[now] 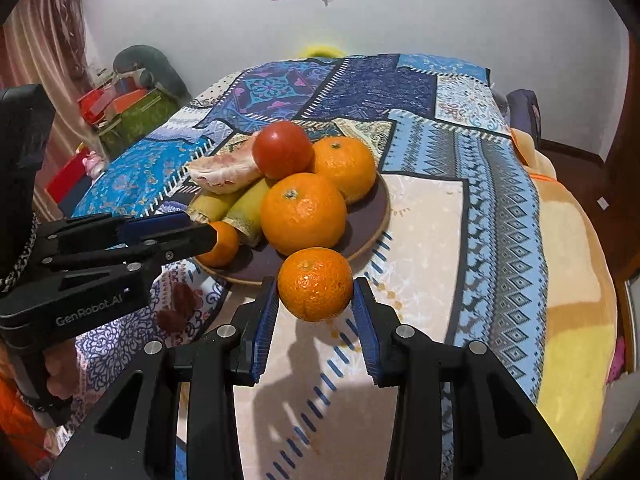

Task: Organize fruits
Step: 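Place both oranges on the brown plate with both tools, then grasp a red grape with the left tool while the right tool grasps another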

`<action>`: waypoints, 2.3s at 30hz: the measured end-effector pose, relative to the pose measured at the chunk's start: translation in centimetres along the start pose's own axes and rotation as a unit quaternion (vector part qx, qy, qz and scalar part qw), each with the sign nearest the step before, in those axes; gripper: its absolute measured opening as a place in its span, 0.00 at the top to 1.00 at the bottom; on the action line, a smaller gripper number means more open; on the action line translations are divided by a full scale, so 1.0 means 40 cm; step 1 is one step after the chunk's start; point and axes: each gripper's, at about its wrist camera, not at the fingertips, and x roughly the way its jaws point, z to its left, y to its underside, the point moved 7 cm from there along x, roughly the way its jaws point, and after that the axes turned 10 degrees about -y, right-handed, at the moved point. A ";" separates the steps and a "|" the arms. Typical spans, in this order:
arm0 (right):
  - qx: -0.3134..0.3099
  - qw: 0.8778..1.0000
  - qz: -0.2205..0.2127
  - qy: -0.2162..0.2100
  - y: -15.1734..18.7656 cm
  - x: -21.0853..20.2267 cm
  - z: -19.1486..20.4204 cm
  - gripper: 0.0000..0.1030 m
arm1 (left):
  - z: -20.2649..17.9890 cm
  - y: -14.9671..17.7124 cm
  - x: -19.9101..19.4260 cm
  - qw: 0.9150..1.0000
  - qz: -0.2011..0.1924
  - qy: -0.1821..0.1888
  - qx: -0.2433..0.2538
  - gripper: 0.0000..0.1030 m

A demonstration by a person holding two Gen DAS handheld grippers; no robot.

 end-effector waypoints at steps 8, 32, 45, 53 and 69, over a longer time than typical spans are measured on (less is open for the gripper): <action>-0.020 1.000 0.010 -0.011 -0.025 0.060 0.055 0.66 | 0.072 0.017 -0.039 1.000 -0.011 -0.009 -0.020 0.69; -0.025 1.000 0.015 0.008 -0.016 0.032 0.072 0.59 | 0.083 0.123 -0.051 0.999 0.042 0.008 -0.030 0.69; -0.021 1.000 0.017 0.002 0.033 -0.016 0.079 0.59 | 0.024 0.193 -0.007 0.996 0.085 0.010 -0.015 0.69; -0.016 1.000 0.023 -0.005 0.043 0.000 0.083 0.59 | 0.011 0.195 0.016 0.996 0.086 0.019 -0.019 0.76; -0.064 0.995 0.073 -0.033 0.052 0.145 0.207 0.59 | 0.196 0.230 -0.054 0.996 0.061 0.011 -0.057 0.76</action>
